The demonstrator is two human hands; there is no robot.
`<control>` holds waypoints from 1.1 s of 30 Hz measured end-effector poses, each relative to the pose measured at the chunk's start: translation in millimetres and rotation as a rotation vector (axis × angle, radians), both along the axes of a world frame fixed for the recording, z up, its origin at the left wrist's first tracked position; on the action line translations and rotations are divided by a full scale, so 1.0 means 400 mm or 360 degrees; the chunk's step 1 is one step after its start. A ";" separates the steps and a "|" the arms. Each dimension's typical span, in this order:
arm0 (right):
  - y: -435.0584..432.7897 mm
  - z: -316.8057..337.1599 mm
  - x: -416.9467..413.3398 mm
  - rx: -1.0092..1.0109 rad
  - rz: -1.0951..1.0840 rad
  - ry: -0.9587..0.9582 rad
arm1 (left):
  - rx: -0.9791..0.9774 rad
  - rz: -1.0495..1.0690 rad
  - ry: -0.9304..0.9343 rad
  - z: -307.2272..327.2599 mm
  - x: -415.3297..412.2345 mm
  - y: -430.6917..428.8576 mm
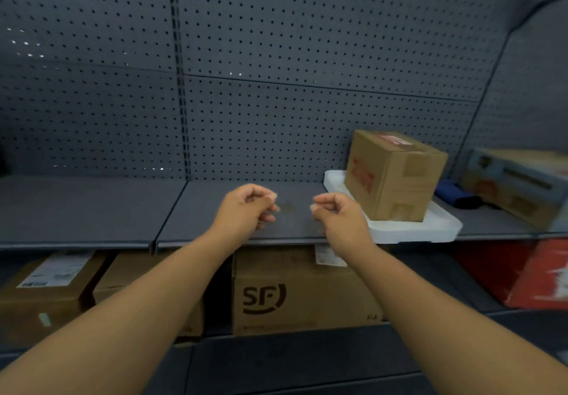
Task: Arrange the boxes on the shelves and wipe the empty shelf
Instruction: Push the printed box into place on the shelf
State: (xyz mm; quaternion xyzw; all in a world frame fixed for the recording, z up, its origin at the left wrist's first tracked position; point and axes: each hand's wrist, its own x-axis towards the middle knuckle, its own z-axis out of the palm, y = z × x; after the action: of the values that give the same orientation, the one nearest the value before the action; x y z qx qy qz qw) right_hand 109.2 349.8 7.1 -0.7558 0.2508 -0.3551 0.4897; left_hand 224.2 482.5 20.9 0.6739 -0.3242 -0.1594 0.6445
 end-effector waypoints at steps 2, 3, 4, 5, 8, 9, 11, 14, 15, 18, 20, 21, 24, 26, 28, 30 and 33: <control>-0.054 0.020 -0.023 0.0000 -0.0080 -0.0031 | -0.0016 -0.0091 -0.0025 0.018 -0.010 -0.073; -0.077 0.028 -0.034 0.0015 -0.0114 -0.0039 | -0.0017 -0.0130 -0.0038 0.025 -0.019 -0.104; -0.103 0.036 -0.048 0.0025 -0.0151 -0.0052 | -0.0019 -0.0173 -0.0054 0.033 -0.029 -0.140; -0.130 0.043 -0.064 0.0023 -0.0188 -0.0068 | -0.0025 -0.0216 -0.0066 0.041 -0.041 -0.177; -0.201 0.059 -0.111 0.0018 -0.0319 -0.0129 | -0.0029 -0.0353 -0.0089 0.056 -0.081 -0.274; -0.223 0.062 -0.129 0.0023 -0.0364 -0.0142 | -0.0029 -0.0397 -0.0094 0.061 -0.097 -0.304; -0.272 0.065 -0.168 0.0036 -0.0447 -0.0168 | -0.0041 -0.0482 -0.0092 0.066 -0.134 -0.366; -0.341 0.066 -0.230 0.0004 -0.0535 -0.0148 | -0.0055 -0.0595 -0.0076 0.063 -0.193 -0.453; -0.364 0.065 -0.251 -0.0005 -0.0551 -0.0137 | -0.0053 -0.0638 -0.0073 0.058 -0.212 -0.482; -0.448 0.057 -0.321 -0.0033 -0.0565 -0.0113 | -0.0035 -0.0732 -0.0050 0.044 -0.286 -0.575; -0.516 0.048 -0.372 -0.0052 -0.0555 -0.0093 | -0.0038 -0.0758 -0.0013 0.034 -0.344 -0.641; -0.549 0.044 -0.395 -0.0056 -0.0552 -0.0082 | -0.0035 -0.0757 0.0000 0.030 -0.370 -0.671; -0.651 0.038 -0.476 -0.0062 -0.0538 -0.0047 | -0.0035 -0.0738 -0.0023 0.019 -0.448 -0.769; -0.717 0.038 -0.532 -0.0067 -0.0541 -0.0008 | -0.0043 -0.0713 -0.0024 0.012 -0.495 -0.837; -0.779 0.039 -0.585 -0.0089 -0.0543 0.0032 | -0.0040 -0.0695 -0.0010 0.006 -0.537 -0.903; -0.838 0.038 -0.630 -0.0136 -0.0553 0.0093 | -0.0020 -0.0677 0.0002 -0.002 -0.575 -0.964; -0.920 0.037 -0.672 -0.0175 -0.0612 0.0124 | 0.0011 -0.0650 0.0016 -0.014 -0.622 -1.047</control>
State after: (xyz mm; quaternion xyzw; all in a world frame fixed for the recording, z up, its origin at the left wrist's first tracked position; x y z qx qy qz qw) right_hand -159.8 -18.1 21.7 -0.7327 0.3895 -0.4258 0.3608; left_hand -24.5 63.7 15.4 0.5954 -0.4503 -0.2913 0.5982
